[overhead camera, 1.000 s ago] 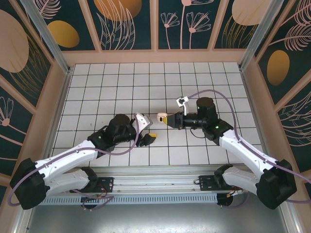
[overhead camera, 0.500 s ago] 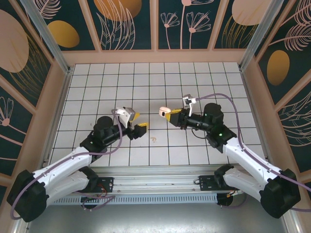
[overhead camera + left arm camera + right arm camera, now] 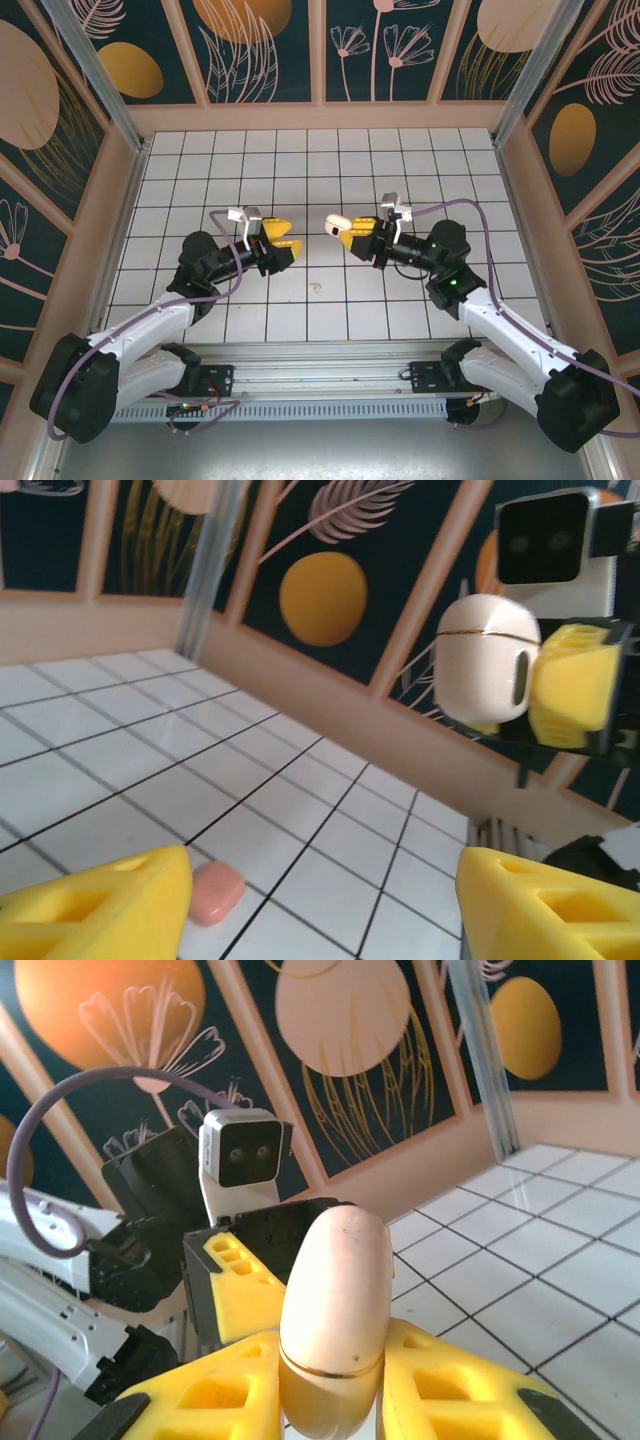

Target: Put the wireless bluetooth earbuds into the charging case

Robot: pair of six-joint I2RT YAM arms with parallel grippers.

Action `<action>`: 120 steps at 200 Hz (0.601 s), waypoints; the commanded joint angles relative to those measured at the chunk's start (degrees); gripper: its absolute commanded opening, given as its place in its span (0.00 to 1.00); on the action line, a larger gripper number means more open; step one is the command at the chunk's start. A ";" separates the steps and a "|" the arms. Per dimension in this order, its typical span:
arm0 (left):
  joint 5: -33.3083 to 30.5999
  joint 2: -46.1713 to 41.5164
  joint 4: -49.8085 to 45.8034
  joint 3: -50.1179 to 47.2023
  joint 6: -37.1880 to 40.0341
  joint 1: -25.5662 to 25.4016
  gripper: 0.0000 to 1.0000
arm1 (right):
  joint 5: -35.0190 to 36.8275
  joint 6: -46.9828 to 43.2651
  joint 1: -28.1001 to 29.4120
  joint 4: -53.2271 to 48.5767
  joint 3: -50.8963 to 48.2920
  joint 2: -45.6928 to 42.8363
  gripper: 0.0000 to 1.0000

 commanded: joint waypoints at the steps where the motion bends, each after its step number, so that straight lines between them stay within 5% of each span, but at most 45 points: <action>1: 5.52 1.10 6.20 0.92 -1.52 0.32 0.68 | -4.14 -6.28 0.47 6.71 -1.14 -1.03 0.22; 120: 16.47 -1.67 5.48 4.38 7.16 0.13 0.70 | -14.83 -9.80 1.77 7.66 2.06 4.25 0.22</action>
